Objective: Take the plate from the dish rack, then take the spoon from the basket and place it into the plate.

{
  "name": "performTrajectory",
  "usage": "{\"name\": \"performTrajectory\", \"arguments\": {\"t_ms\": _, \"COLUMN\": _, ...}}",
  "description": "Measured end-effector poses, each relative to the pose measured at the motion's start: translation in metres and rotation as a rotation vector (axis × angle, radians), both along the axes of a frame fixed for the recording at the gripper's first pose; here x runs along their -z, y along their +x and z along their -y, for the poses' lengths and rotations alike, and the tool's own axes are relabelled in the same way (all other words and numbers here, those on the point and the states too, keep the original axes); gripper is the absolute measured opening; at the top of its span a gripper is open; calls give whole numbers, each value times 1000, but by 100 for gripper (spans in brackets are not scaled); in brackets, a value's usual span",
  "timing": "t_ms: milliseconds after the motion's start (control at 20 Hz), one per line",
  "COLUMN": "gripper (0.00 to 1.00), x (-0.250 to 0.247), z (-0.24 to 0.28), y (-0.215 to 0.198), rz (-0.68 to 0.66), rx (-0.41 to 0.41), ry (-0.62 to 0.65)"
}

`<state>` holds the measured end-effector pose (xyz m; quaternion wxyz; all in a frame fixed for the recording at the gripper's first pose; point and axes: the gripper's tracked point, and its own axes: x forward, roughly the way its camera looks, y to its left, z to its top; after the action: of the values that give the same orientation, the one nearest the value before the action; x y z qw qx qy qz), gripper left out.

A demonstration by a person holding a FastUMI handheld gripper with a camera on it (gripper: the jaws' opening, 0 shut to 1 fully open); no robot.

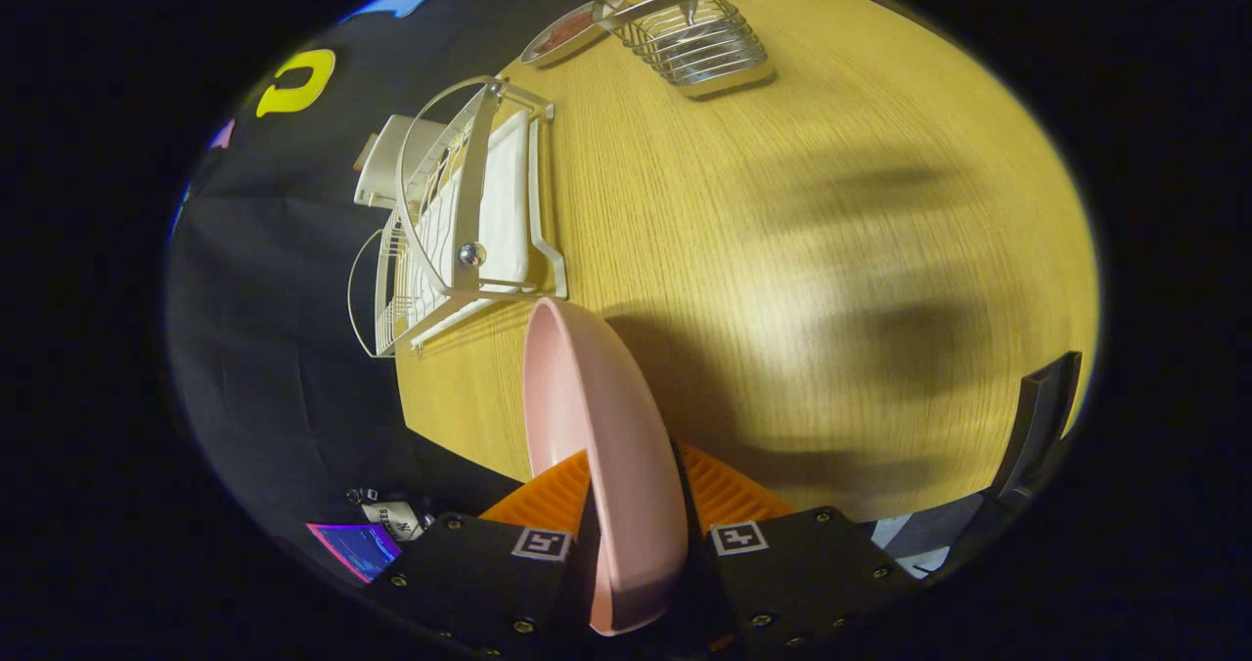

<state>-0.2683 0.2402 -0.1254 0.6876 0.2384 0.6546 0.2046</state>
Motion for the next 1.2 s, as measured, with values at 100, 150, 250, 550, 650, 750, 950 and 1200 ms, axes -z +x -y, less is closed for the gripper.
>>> {"name": "performTrajectory", "arguments": {"t_ms": 100, "gripper": 45, "x": 7, "z": 10, "y": 1, "rz": 7, "rx": -10, "ry": -44}}
{"name": "performTrajectory", "arguments": {"t_ms": 150, "gripper": 45, "x": 8, "z": 15, "y": 1, "rz": 6, "rx": -14, "ry": -54}}
{"name": "performTrajectory", "arguments": {"t_ms": 250, "gripper": 46, "x": 3, "z": 20, "y": 3, "rz": 9, "rx": -1, "ry": -45}}
{"name": "performTrajectory", "arguments": {"t_ms": 550, "gripper": 45, "x": -21, "z": 33, "y": 27, "rz": 99, "rx": 77, "ry": -38}}
{"name": "performTrajectory", "arguments": {"t_ms": 650, "gripper": 46, "x": -31, "z": 37, "y": 37, "rz": 128, "rx": 113, "ry": -31}}
{"name": "performTrajectory", "arguments": {"t_ms": 750, "gripper": 46, "x": -41, "z": 42, "y": 51, "rz": 168, "rx": 167, "ry": -34}}
{"name": "performTrajectory", "arguments": {"t_ms": 950, "gripper": 45, "x": -61, "z": 57, "y": 81, "rz": 272, "rx": 294, "ry": -59}}
{"name": "performTrajectory", "arguments": {"t_ms": 1200, "gripper": 45, "x": -82, "z": 73, "y": 132, "rz": 430, "rx": 497, "ry": -98}}
